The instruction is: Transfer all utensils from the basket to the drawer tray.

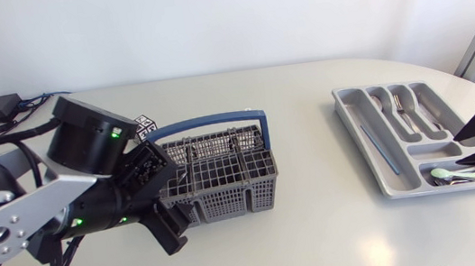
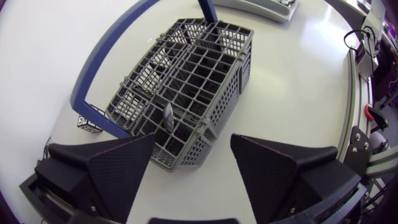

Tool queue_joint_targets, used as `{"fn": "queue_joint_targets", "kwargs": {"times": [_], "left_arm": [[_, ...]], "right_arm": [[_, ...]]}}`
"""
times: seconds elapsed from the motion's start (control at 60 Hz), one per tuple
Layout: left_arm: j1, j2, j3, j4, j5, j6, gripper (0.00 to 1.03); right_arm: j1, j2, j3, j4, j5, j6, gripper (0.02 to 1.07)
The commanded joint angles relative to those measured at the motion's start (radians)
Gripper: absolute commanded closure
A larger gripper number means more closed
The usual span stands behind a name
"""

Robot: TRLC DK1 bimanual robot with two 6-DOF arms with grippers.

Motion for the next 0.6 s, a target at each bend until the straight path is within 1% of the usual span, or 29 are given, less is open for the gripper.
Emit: {"fn": "queue_joint_targets", "kwargs": {"times": [0.0,0.033,0.15,0.2,0.25,0.3,0.417,0.467,0.517,0.567,0.583], "left_arm": [[-0.007,0.044,0.06,-0.024,-0.023,-0.042,0.21],[-0.007,0.056,0.077,-0.034,-0.034,-0.048,0.21],[-0.013,0.086,0.126,-0.06,-0.091,-0.073,0.23],[-0.011,0.103,0.148,-0.07,-0.107,-0.085,0.27],[-0.011,0.123,0.171,-0.093,-0.115,-0.104,0.27],[-0.011,0.137,0.182,-0.1,-0.115,-0.108,0.27],[-0.008,0.166,0.202,-0.106,-0.12,-0.124,0.38],[-0.004,0.175,0.206,-0.11,-0.124,-0.124,0.4],[-0.002,0.185,0.209,-0.115,-0.124,-0.125,0.45],[-0.002,0.189,0.209,-0.118,-0.124,-0.125,0.46],[-0.002,0.194,0.211,-0.118,-0.124,-0.125,0.49]], "right_arm": [[0.005,-0.056,-0.031,-0.03,-0.028,0.031,0.28],[0.005,-0.081,-0.034,-0.041,-0.039,0.037,0.27],[0.007,-0.136,-0.027,-0.087,-0.051,0.063,0.27],[0.01,-0.161,-0.027,-0.093,-0.052,0.08,0.26],[0.015,-0.188,-0.029,-0.101,-0.054,0.103,0.23],[0.022,-0.214,-0.032,-0.113,-0.059,0.107,0.23],[0.041,-0.271,-0.037,-0.139,-0.062,0.134,0.23],[0.051,-0.294,-0.043,-0.145,-0.062,0.146,0.23],[0.062,-0.32,-0.047,-0.145,-0.062,0.164,0.23],[0.071,-0.342,-0.05,-0.145,-0.06,0.183,0.23],[0.078,-0.354,-0.052,-0.148,-0.062,0.193,0.23]]}}
